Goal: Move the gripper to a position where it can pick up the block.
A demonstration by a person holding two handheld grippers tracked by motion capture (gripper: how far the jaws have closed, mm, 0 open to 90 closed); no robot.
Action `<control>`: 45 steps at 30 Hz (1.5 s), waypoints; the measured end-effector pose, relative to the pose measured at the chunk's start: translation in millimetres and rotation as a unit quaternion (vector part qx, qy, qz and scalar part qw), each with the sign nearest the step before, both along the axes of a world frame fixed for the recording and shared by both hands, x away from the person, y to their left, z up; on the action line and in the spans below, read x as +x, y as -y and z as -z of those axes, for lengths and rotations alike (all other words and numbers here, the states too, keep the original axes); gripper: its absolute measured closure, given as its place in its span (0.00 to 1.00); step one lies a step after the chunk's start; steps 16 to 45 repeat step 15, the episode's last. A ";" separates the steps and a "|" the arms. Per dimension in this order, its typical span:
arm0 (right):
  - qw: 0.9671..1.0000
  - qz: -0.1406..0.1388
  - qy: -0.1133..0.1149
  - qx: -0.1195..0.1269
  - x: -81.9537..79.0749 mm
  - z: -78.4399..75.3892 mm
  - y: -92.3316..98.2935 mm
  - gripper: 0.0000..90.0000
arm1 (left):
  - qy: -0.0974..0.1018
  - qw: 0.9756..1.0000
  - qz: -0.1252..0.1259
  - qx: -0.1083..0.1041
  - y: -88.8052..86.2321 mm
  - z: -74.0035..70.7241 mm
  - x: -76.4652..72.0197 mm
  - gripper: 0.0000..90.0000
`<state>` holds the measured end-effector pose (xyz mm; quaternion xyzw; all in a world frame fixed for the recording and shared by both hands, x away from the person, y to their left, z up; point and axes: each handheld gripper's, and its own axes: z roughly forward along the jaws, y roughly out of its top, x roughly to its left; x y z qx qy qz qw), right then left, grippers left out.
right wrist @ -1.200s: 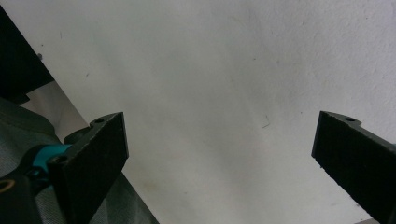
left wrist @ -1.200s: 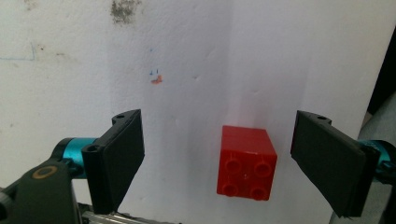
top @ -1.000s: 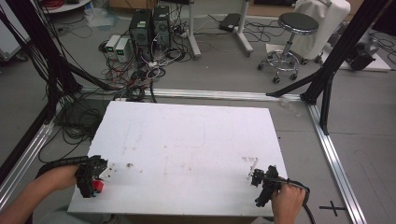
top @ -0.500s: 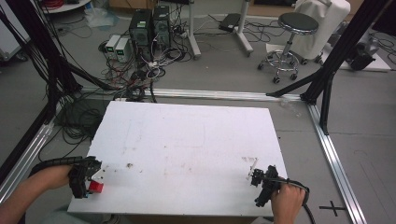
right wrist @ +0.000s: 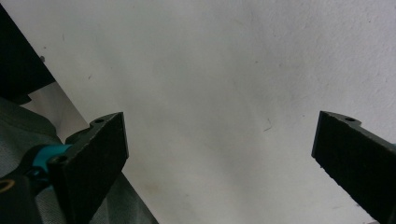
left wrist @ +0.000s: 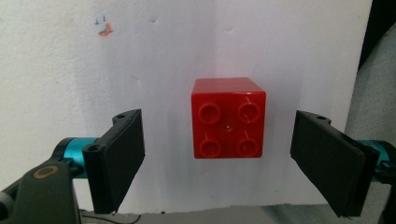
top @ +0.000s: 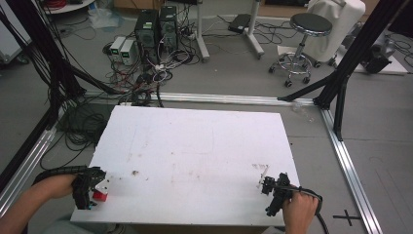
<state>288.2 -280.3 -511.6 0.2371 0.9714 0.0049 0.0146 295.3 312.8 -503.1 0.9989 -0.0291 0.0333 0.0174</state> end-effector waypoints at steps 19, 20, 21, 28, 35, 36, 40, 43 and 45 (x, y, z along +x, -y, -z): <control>1.000 0.000 -0.002 0.002 -0.3 0.0 -0.1 0.03 | -0.010 1.000 0.003 0.003 3.1 8.2 1.3 0.20; 1.000 0.000 -0.002 0.002 -0.3 0.0 -0.1 0.03 | -0.010 1.000 0.003 0.003 3.1 8.2 1.3 0.20; 1.000 0.000 -0.002 0.002 -0.3 0.0 -0.1 0.03 | -0.010 1.000 0.003 0.003 3.1 8.2 1.3 0.20; 1.000 0.000 -0.002 0.002 -0.3 0.0 -0.1 0.03 | -0.010 1.000 0.003 0.003 3.1 8.2 1.3 0.20; 1.000 0.000 -0.002 0.002 -0.3 0.0 -0.1 0.03 | -0.010 1.000 0.003 0.003 3.1 8.2 1.3 0.20; 1.000 0.000 -0.002 0.002 -0.3 0.0 -0.1 0.03 | -0.010 1.000 0.003 0.003 3.1 8.2 1.3 0.20; 1.000 0.000 -0.002 0.002 -0.3 0.0 -0.1 0.03 | -0.010 1.000 0.003 0.003 3.1 8.2 1.3 0.20; 1.000 0.000 -0.002 0.002 -0.3 0.0 -0.1 0.03 | -0.010 1.000 0.003 0.003 3.1 8.2 1.3 0.20; 1.000 0.000 -0.002 0.002 -0.3 0.0 -0.1 0.03 | -0.010 1.000 0.003 0.003 3.1 8.2 1.3 0.20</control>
